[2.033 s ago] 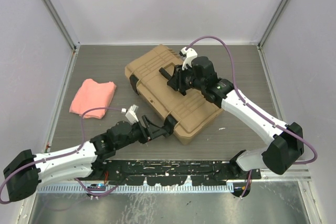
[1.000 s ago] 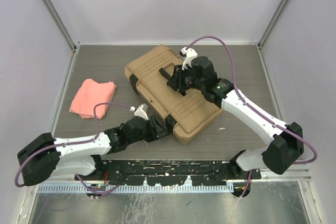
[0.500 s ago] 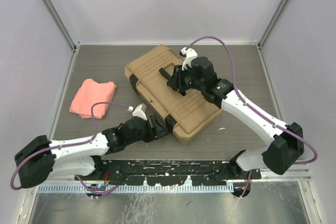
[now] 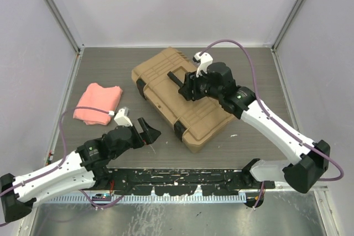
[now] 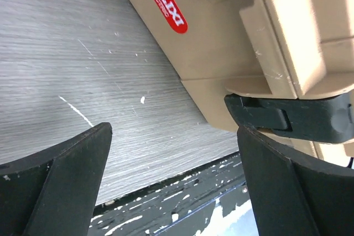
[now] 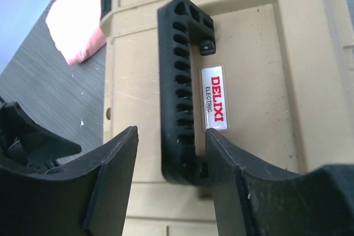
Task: Pack the tool kit
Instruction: Reset both arms
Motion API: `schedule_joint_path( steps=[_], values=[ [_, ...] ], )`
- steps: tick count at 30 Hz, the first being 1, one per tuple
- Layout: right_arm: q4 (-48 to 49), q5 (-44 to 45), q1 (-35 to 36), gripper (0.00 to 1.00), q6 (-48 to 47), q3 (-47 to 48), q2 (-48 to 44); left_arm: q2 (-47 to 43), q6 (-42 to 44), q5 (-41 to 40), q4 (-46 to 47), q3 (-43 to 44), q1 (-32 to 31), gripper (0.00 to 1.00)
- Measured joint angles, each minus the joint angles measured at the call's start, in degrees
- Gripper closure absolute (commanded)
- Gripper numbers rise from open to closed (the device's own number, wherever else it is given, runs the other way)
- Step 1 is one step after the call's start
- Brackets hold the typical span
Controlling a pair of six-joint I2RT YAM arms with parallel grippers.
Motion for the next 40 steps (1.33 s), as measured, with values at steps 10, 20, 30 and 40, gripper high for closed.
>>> schedule_joint_path(
  steps=[10,20,30,40],
  values=[
    [4.8,4.1,0.1,0.35,-3.8,-3.5,-14.3,-1.6,14.7,-8.8,-17.3,14.8,5.8,0.02],
    [6.8,25.4,0.3,0.21,-4.8,-10.1,-20.3,7.3,33.4,4.0,-23.6,29.9,35.7,0.02],
    [1.9,32.7,0.3,0.15,-4.2,-9.2,-24.2,6.6,38.4,10.3,-34.1,42.5,44.7,0.02],
    [1.6,30.1,0.3,0.14,-5.0,-4.0,-24.2,2.1,43.3,-1.0,-38.5,46.5,44.7,0.02]
  ],
)
